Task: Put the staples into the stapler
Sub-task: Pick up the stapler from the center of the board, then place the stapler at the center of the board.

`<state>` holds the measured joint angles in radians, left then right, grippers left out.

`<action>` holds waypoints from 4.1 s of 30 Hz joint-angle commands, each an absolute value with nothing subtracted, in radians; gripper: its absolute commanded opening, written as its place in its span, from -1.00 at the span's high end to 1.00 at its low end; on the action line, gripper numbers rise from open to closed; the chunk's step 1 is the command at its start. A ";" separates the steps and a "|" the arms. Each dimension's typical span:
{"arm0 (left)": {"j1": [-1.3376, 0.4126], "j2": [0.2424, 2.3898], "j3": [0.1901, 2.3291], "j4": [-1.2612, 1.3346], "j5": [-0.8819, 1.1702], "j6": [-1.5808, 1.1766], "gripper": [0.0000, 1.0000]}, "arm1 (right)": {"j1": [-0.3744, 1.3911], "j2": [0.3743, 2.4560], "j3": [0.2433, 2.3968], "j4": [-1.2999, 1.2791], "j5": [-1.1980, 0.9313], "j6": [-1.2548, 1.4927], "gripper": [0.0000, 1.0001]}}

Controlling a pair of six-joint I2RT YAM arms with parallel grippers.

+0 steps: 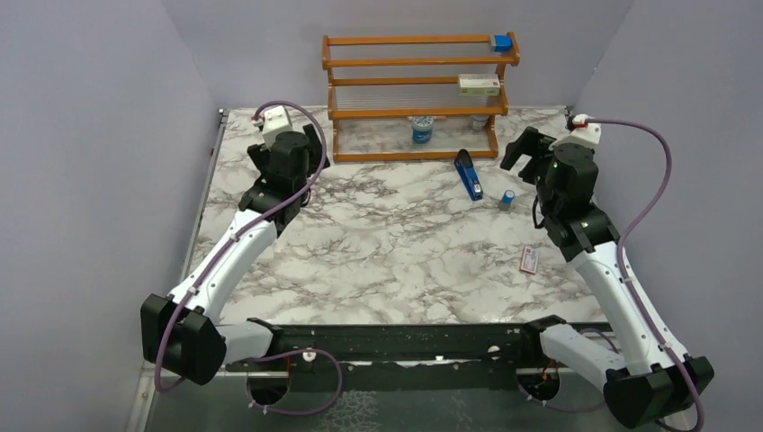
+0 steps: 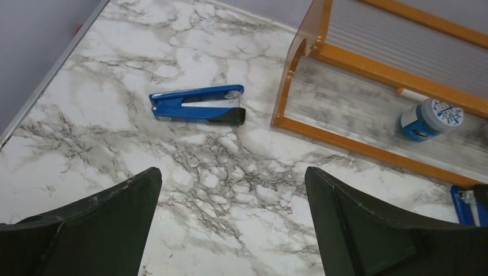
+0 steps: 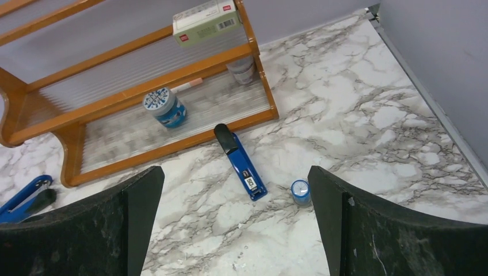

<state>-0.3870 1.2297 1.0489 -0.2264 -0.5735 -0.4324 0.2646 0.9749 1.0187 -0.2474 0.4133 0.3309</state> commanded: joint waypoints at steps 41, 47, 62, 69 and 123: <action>-0.357 1.322 0.984 -0.050 -0.161 -0.218 -0.98 | 0.232 1.847 1.418 -0.301 -0.001 0.008 -0.48; -0.356 1.326 0.980 -0.049 -0.142 -0.209 -0.98 | 0.221 1.926 1.475 -0.314 0.018 -0.027 -0.45; -0.356 1.352 0.994 -0.041 -0.127 -0.219 -0.98 | 0.181 2.058 1.569 -0.358 -0.062 -0.070 -0.14; -0.356 1.356 0.995 -0.040 -0.121 -0.220 -0.98 | 0.181 2.089 1.583 -0.371 -0.066 -0.080 -0.04; -0.331 1.263 0.854 -0.081 -0.119 -0.448 -0.94 | 0.738 1.870 1.327 -0.475 0.142 0.298 0.49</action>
<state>-0.3351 1.2430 0.8207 -0.0517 -0.0841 -0.4416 0.7338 1.8725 1.2964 -0.4591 0.0834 0.2596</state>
